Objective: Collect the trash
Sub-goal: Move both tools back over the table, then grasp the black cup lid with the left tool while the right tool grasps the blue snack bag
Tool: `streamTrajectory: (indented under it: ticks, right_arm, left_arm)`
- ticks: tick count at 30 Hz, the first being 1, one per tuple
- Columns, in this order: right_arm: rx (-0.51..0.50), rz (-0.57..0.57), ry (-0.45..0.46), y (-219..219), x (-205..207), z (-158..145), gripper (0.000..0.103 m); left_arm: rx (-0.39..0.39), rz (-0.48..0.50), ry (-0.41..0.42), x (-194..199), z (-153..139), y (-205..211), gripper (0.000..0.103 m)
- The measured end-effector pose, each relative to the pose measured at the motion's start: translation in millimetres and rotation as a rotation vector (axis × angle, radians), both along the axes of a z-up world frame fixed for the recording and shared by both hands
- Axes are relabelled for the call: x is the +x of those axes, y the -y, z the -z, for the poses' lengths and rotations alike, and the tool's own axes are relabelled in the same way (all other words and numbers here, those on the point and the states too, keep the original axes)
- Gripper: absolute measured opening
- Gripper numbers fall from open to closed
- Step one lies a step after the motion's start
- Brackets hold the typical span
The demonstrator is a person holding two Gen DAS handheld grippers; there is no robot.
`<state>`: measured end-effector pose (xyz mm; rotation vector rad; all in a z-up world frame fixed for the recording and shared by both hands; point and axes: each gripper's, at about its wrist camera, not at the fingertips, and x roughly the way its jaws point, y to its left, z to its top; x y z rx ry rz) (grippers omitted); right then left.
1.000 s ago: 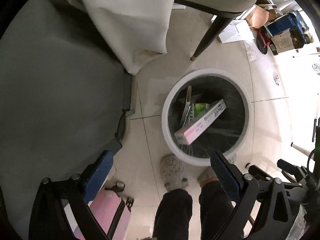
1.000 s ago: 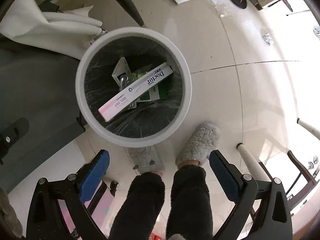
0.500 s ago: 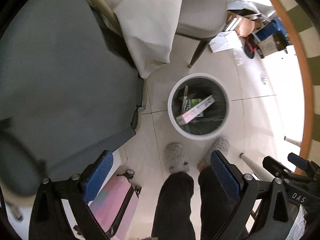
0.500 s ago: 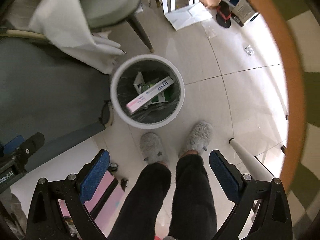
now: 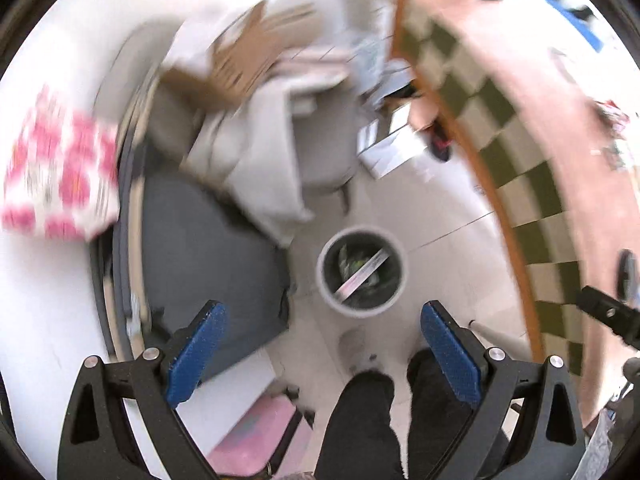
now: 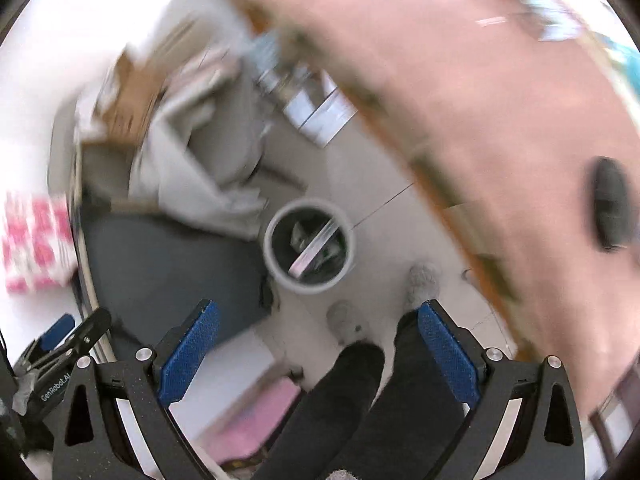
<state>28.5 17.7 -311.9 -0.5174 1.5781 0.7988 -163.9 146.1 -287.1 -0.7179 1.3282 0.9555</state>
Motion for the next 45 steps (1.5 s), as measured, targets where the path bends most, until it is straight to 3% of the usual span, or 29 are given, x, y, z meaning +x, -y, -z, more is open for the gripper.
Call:
streamTrajectory:
  ticks: [4, 7, 10, 16, 24, 26, 29, 32, 40, 45]
  right_arm:
    - [0.006, 0.182, 0.119, 57, 92, -53, 0.101]
    - [-0.024, 0.298, 0.171, 103, 149, -64, 0.101]
    - [-0.083, 0.429, 0.175, 153, 209, -55, 0.101]
    - [-0.184, 0.611, 0.184, 217, 277, -8, 0.101]
    - [-0.241, 0.703, 0.080, 235, 304, 53, 0.099]
    - [-0.240, 0.717, 0.088, 240, 306, 54, 0.079]
    - [-0.215, 0.713, 0.099, 252, 308, 47, 0.060]
    - [-0.222, 0.704, 0.109, 273, 310, 37, 0.051]
    - [-0.248, 0.774, 0.093, 339, 314, 23, 0.051]
    - [-0.253, 0.801, 0.071, 350, 311, 27, 0.049]
  left_arm:
    - [0.036, 0.143, 0.043, 83, -25, 11, 0.100]
    - [0.055, 0.239, 0.062, 148, -32, 22, 0.102]
    - [0.061, 0.309, 0.065, 209, -27, 36, 0.102]
    - [0.055, 0.464, -0.011, 302, 2, 72, 0.102]
    - [-0.036, 0.569, -0.069, 360, 28, 113, 0.102]
    - [-0.061, 0.587, -0.067, 367, 31, 123, 0.102]
    - [-0.112, 0.614, -0.048, 373, 34, 144, 0.102]
    - [-0.186, 0.650, -0.015, 381, 40, 164, 0.102]
    - [-0.329, 0.745, -0.011, 406, 67, 213, 0.101]
    - [-0.319, 0.754, -0.054, 413, 80, 224, 0.101]
